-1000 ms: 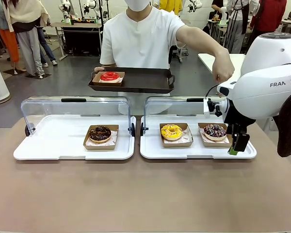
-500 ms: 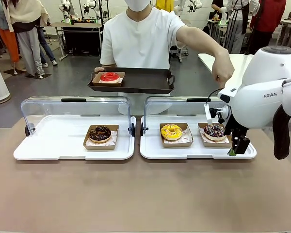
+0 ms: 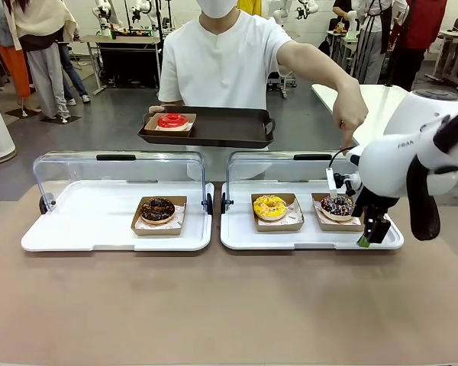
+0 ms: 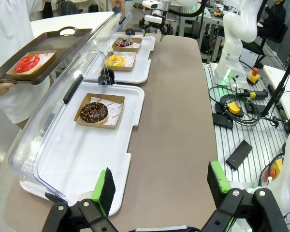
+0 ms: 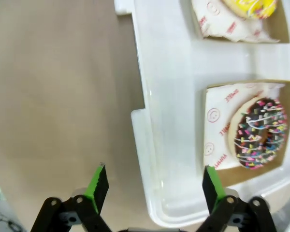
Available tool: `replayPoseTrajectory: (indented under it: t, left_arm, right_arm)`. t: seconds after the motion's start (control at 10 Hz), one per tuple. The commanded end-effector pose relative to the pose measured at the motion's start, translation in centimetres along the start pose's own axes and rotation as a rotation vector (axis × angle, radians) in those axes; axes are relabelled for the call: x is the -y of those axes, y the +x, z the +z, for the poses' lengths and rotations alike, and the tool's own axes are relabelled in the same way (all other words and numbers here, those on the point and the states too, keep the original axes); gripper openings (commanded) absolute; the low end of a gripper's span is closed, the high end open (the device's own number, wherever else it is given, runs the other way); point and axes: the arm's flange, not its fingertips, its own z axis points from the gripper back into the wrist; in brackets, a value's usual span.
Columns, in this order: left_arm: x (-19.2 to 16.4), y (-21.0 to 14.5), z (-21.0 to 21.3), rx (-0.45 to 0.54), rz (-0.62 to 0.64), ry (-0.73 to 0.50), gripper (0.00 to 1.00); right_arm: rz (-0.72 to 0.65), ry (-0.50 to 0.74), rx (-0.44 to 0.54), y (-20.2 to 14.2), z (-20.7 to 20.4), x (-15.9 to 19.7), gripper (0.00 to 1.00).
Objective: Provide the desired donut to the person.
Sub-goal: Pick up and lift the Paper togo box containing the Donut pointed at by the person.
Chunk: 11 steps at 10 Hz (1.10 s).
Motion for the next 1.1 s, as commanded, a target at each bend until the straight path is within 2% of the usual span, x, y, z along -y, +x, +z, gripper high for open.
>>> replayPoseTrajectory:
  t: [0.0,0.2,0.3,0.6,1.0]
  left_arm:
    - [0.1,0.1,0.1,0.017,-0.009,0.002,1.0]
    - [0.1,0.1,0.1,0.017,-0.009,0.002,1.0]
    - [0.1,0.1,0.1,0.017,-0.009,0.002,1.0]
    - [0.1,0.1,0.1,0.017,-0.009,0.002,1.0]
    - [0.1,0.1,0.1,0.017,-0.009,0.002,1.0]
  right_arm:
    - [-0.006,0.079,0.056,-1.1,0.2,3.4,1.0]
    - [-0.05,0.104,0.029,-1.0,0.5,3.8,1.0]
    - [-0.018,0.054,0.041,-0.7,0.3,2.5,1.0]
    - [-0.018,0.054,0.041,-0.7,0.3,2.5,1.0]
    - [-0.033,0.087,0.022,-1.0,-0.8,4.1,1.0]
